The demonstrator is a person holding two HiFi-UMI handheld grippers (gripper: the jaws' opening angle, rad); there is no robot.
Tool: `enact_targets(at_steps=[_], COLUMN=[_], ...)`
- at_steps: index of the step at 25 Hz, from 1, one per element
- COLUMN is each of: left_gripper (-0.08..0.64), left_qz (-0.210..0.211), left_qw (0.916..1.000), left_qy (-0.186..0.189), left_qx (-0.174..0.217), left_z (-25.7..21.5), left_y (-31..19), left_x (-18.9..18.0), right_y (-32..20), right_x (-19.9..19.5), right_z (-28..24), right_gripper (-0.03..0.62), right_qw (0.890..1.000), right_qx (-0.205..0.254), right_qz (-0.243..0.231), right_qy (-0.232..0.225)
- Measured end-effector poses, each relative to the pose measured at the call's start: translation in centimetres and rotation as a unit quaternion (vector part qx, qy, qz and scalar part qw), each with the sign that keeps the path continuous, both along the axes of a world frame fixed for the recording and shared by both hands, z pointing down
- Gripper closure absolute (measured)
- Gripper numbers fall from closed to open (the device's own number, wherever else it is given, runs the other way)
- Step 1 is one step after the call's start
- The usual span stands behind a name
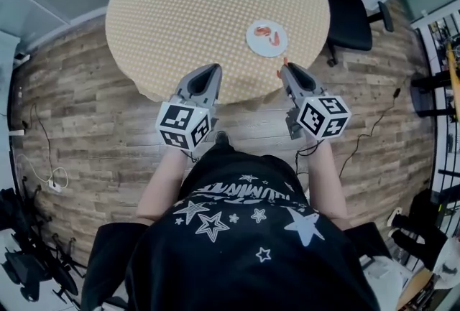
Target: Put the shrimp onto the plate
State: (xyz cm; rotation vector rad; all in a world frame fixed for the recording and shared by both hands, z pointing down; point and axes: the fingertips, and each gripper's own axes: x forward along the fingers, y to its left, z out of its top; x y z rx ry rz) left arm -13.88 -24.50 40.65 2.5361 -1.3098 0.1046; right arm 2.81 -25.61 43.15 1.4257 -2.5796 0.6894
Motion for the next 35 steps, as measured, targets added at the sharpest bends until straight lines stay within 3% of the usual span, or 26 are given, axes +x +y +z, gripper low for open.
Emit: enact_targets(at_steps=[5, 15, 27, 35], left_gripper=[0.552, 0.552, 0.552, 0.552], left_qz=[0.017, 0.028, -0.014, -0.018], left_qw=[0.9997, 0.9992, 0.999, 0.9973], left_qy=[0.007, 0.002, -0.013, -0.02], left_qx=[-0.012, -0.028, -0.042, -0.068], left_z=[1.0, 2.2, 3.1, 5.1], left_y=[-1.3, -2.6, -7.8, -11.7], left_x=[-1.1, -0.9, -1.2, 0.7], right_y=[-0.4, -2.0, -8.7, -12.5], right_x=[-1.6, -0.7, -1.5, -0.6], right_z=[1.0, 3.0, 6.5, 10.0], right_gripper=[0.525, 0.525, 0.525, 0.525], right_qw=[1.0, 0.999, 0.996, 0.99], right_qx=[-0.014, -0.039, -0.069, -0.107], right_qz=[0.013, 0.023, -0.025, -0.044], right_qy=[0.009, 0.024, 0.044, 0.077])
